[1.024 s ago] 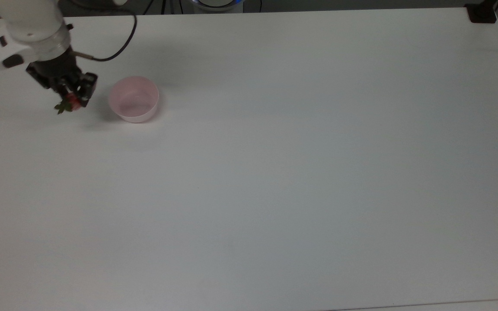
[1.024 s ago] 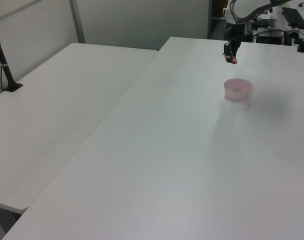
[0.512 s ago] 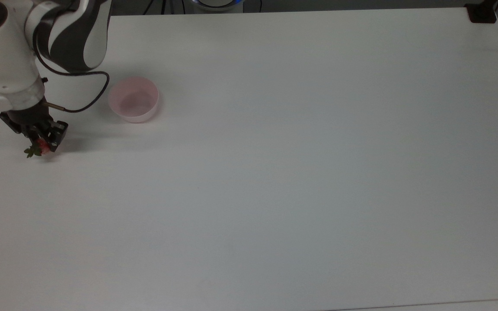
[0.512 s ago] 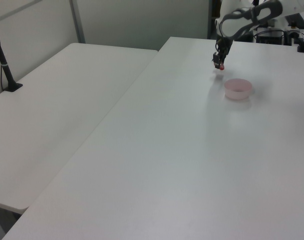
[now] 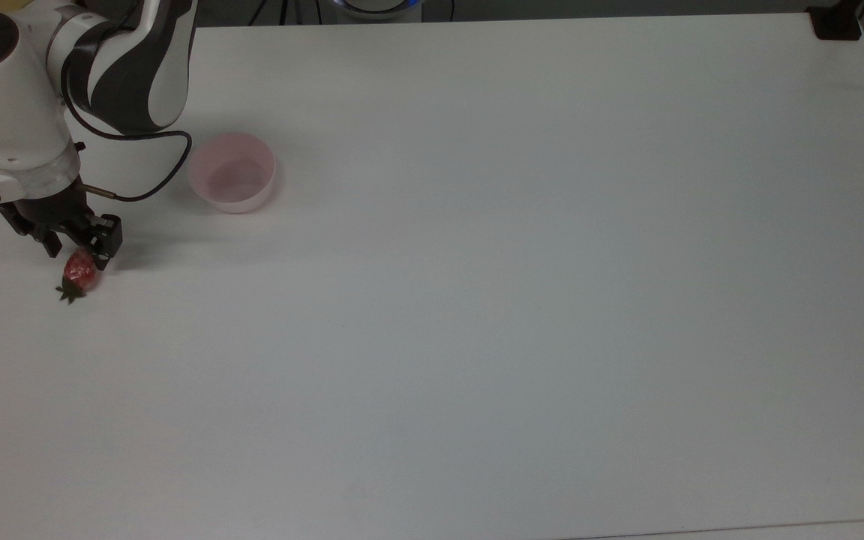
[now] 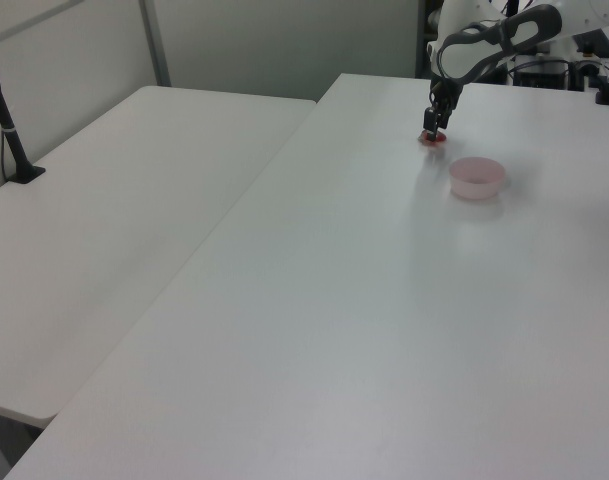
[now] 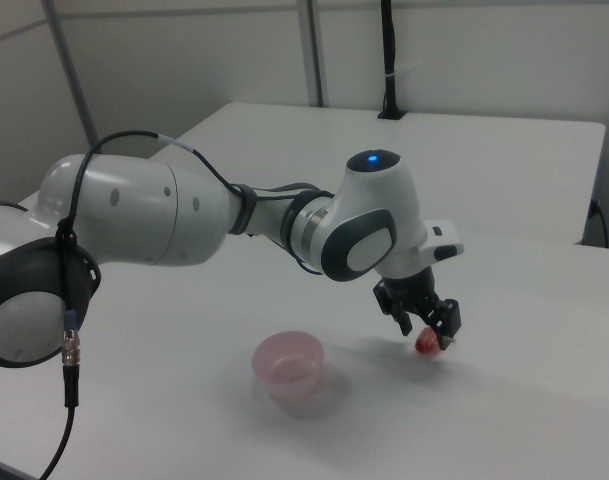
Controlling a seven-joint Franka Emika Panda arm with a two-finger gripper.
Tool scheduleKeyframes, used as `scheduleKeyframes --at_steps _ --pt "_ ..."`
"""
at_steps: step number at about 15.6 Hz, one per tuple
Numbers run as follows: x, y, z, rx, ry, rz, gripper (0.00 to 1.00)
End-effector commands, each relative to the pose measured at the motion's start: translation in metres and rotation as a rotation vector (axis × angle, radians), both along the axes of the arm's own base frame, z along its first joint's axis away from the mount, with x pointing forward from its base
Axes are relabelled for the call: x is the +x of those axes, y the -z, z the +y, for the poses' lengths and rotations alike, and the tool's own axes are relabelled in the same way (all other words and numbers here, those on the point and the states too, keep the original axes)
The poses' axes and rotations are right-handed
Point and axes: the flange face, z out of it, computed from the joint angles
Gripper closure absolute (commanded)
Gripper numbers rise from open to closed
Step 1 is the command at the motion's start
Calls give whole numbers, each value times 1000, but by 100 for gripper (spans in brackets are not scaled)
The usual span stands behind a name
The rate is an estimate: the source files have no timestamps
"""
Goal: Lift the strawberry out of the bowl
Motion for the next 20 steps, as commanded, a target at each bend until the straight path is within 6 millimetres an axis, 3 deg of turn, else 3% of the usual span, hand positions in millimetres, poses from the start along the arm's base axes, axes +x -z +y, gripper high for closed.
scheduleKeyframes --at_steps 1,5,8,11,15,16,17,20 --pt "1 -21 4 -16 -21 -12 0" --pt "-10 -81 17 19 78 -16 0" --pt "-30 -149 49 73 165 20 0" --pt "-61 -213 101 128 181 117 0" --pt "-89 -268 204 145 163 177 0" --pt "-95 -273 221 143 149 175 0" --pt "-103 -273 251 139 88 179 0" --pt "-105 -275 286 112 -78 138 0"
